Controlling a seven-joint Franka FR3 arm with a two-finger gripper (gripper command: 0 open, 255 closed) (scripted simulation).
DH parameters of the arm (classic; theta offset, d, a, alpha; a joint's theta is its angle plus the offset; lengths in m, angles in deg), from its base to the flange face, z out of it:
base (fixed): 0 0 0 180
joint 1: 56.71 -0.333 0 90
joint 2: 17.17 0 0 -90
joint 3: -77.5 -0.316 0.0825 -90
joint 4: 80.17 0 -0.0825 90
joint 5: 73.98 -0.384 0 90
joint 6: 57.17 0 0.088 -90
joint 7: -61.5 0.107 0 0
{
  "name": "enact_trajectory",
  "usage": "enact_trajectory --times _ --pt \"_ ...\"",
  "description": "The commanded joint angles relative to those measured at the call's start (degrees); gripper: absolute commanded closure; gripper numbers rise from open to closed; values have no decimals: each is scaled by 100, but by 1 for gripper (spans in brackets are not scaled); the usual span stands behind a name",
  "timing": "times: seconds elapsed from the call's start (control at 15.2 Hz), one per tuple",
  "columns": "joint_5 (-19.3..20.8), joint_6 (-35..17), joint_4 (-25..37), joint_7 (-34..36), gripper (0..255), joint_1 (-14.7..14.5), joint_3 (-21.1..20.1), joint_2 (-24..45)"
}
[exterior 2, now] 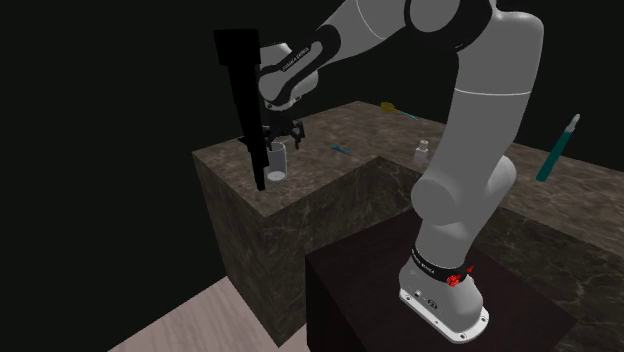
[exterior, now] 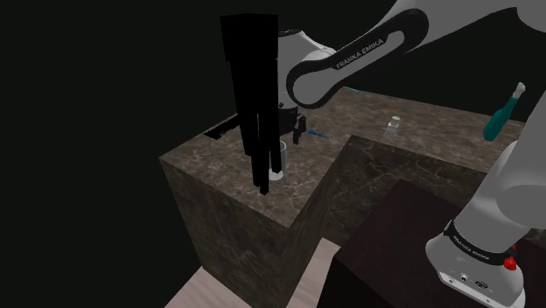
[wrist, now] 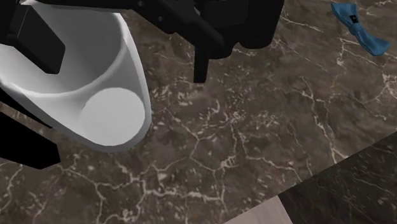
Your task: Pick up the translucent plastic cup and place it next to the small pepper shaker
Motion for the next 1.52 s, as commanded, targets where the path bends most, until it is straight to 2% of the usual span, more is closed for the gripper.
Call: enact_trajectory --times 0.0,0.59,0.66,1.25,1.45 --pt "44 -147 -63 31 0 -1 8 86" --pt "57 -187 -81 39 0 -1 11 110" --pt "57 -187 -79 39 255 -1 12 111" --pt "57 -187 -81 39 255 -1 11 110" --pt "-6 25 21 -14 255 6 3 -8"
